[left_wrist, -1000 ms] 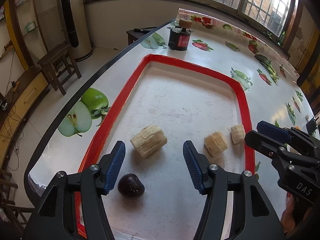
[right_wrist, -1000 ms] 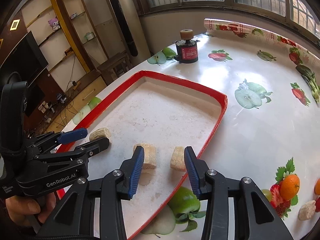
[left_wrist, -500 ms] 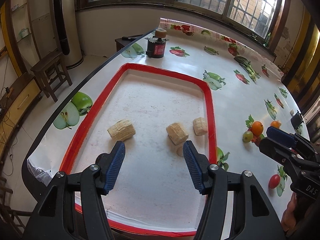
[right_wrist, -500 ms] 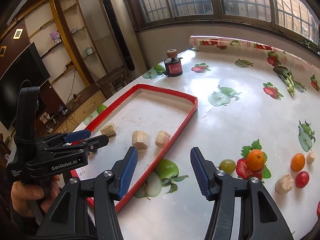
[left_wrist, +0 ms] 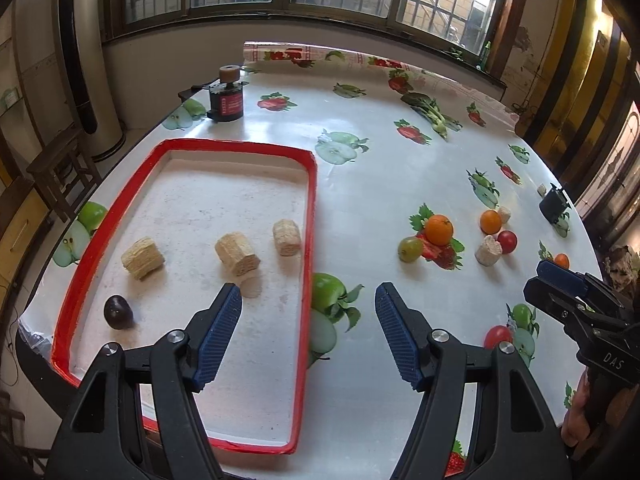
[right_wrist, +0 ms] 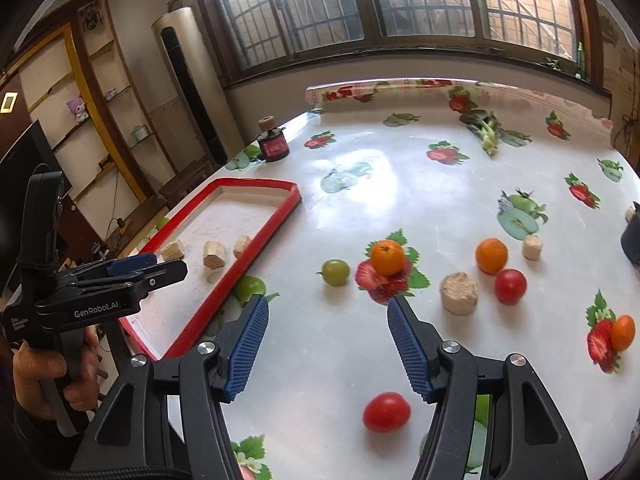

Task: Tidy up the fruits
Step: 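Grasp a red tomato with the left tool while the right tool grasps an orange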

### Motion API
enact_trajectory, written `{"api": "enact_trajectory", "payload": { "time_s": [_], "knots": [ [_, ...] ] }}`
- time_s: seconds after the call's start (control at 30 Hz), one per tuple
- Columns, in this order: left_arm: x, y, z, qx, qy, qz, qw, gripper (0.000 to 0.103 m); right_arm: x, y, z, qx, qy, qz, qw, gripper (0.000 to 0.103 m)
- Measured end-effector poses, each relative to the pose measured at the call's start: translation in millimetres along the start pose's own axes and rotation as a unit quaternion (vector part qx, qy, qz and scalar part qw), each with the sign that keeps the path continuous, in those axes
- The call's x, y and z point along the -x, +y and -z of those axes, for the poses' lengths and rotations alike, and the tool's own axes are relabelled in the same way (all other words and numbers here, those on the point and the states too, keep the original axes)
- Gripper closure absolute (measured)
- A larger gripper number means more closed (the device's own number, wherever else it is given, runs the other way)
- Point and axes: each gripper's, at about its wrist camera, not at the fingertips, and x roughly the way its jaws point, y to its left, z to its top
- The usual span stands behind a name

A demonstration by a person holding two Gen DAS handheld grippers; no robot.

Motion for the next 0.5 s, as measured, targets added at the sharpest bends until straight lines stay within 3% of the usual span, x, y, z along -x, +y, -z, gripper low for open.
{"api": "enact_trajectory", "payload": {
  "time_s": [0.5],
  "knots": [
    [-14,-69,11,-0.058,0.026,0.041,0.9971,0.034,28,-78,35,-0.071,0.003,0.059,0.996,0.039]
  ]
}}
